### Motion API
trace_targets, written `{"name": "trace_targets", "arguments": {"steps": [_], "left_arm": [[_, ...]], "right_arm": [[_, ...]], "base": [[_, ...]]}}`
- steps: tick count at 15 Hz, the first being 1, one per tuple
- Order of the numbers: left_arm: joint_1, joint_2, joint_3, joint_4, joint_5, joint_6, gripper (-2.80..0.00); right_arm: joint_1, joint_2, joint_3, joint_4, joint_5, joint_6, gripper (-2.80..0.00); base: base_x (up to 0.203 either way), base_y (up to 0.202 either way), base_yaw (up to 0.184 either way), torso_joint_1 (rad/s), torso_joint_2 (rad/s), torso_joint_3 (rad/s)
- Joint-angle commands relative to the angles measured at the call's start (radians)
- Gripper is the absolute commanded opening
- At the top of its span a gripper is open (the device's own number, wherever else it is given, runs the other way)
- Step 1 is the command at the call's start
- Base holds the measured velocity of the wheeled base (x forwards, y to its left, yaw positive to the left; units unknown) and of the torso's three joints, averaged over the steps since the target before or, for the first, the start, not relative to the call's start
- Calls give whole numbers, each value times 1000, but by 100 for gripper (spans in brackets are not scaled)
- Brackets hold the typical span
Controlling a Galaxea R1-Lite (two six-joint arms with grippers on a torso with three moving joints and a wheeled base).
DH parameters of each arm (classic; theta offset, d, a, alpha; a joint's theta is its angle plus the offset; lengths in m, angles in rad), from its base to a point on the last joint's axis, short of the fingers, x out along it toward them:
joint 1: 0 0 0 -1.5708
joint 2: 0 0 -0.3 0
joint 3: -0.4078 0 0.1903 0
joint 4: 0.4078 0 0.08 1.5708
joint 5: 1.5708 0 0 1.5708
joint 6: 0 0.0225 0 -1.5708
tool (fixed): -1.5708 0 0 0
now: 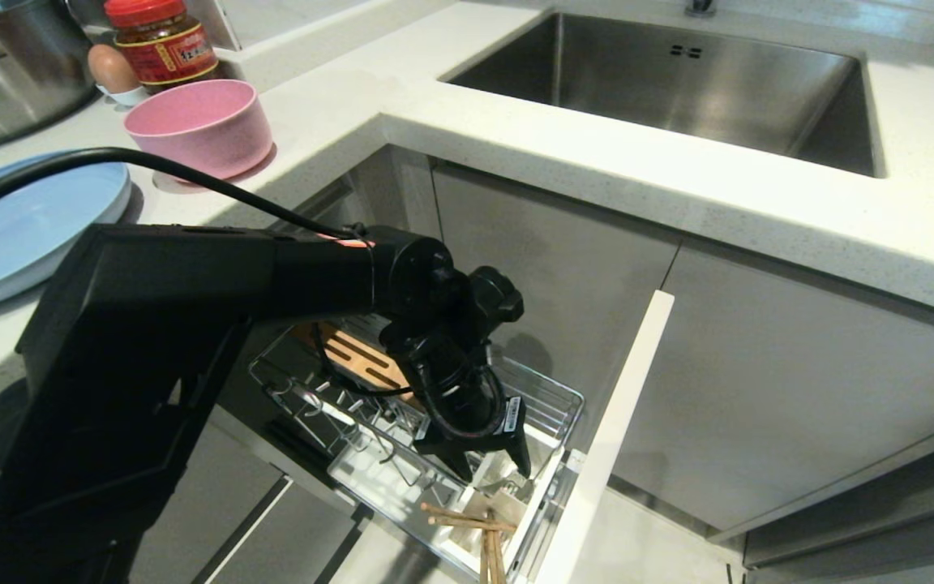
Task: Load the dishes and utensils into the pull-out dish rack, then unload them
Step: Pick up the fork and place it in the cupboard, then pick up the bowl and place it in the cupboard
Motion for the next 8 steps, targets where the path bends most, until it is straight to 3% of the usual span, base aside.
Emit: {"name": "trace_targets", "arguments": {"steps": [1,3,4,8], "left_arm": [[0,-15,0,6,-1,-4,0],[8,-40,0,6,1,-6,0],[10,-53,0,7,2,-6,-280],[15,-134,2,16,33,-15,-280]], "right_arm": [[0,-4,0,-1,0,1,-280],[0,-4,0,-1,0,1,-280],[0,-4,0,-1,0,1,-280],[0,-4,0,-1,0,1,-280]], "base": [[0,0,0,0,0,0],[0,0,0,0,0,0],[0,0,0,0,0,0],[0,0,0,0,0,0]]}}
